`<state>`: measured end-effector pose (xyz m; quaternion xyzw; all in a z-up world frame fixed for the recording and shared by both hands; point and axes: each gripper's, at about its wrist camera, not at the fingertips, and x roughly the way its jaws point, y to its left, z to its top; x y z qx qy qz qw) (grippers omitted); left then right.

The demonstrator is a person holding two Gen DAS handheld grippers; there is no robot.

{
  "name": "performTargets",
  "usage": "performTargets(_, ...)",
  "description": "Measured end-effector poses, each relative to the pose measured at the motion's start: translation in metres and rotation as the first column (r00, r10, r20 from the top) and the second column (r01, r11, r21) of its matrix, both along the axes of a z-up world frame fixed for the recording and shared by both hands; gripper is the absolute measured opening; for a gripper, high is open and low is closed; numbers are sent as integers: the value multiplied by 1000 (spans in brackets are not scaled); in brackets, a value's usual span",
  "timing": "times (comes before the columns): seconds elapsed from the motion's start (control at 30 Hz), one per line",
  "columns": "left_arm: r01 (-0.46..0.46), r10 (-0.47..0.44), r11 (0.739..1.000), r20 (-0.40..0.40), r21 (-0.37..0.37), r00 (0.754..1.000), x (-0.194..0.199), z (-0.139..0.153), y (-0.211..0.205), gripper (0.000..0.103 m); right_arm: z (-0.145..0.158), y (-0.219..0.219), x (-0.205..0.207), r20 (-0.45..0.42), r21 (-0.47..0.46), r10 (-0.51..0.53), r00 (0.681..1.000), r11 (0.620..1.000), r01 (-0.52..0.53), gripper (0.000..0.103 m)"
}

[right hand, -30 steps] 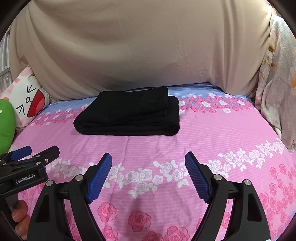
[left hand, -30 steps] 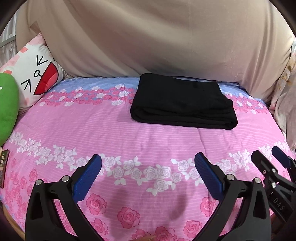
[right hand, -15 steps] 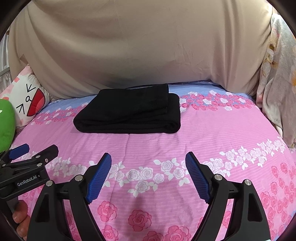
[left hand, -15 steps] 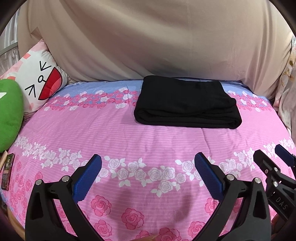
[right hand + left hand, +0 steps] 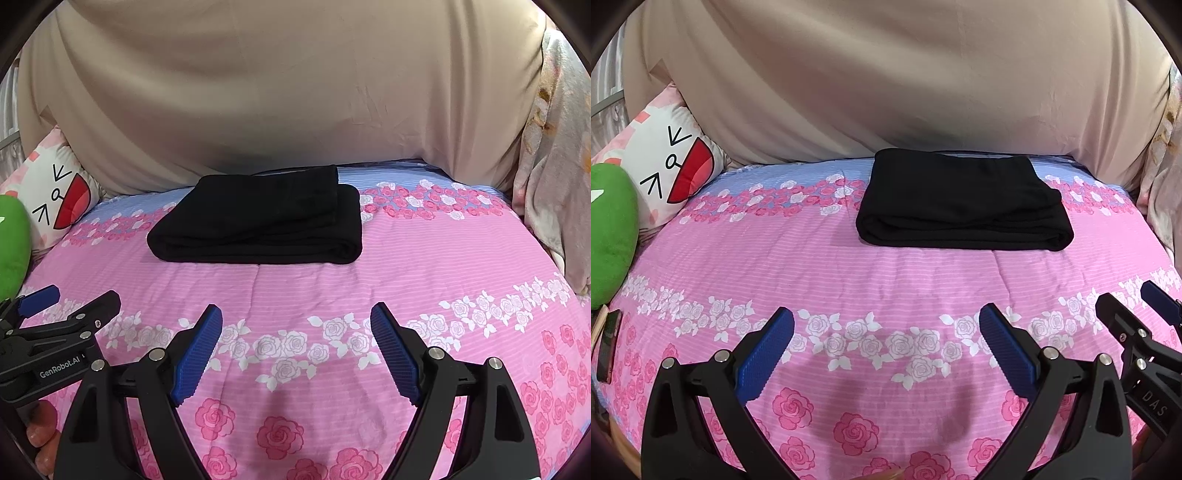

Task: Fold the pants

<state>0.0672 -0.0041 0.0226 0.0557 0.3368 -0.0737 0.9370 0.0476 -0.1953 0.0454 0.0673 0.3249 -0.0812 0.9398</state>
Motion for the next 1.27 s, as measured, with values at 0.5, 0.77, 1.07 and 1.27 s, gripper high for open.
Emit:
performTargets(0.5, 12, -12, 1000, -21, 3, 1000, 3, -4, 1, 98, -2, 1, 1, -4, -2, 10, 1000, 1000, -10, 80)
performTargets(0.77, 21, -21, 1000, -12, -15, 1000, 4, -5, 0, 98, -3, 0, 0, -7, -1, 9, 1000, 1000, -9, 80)
performTargets(1.07, 7, -7, 1000, -55, 7, 998, 9, -19, -1, 98, -12, -3, -3, -38, 2, 11, 999, 1000, -11, 80)
performTargets(1.27, 13, -12, 1000, -118, 7, 993, 10, -32, 2, 98, -19, -4, -5, -60, 6, 8, 998, 1000, -7, 84)
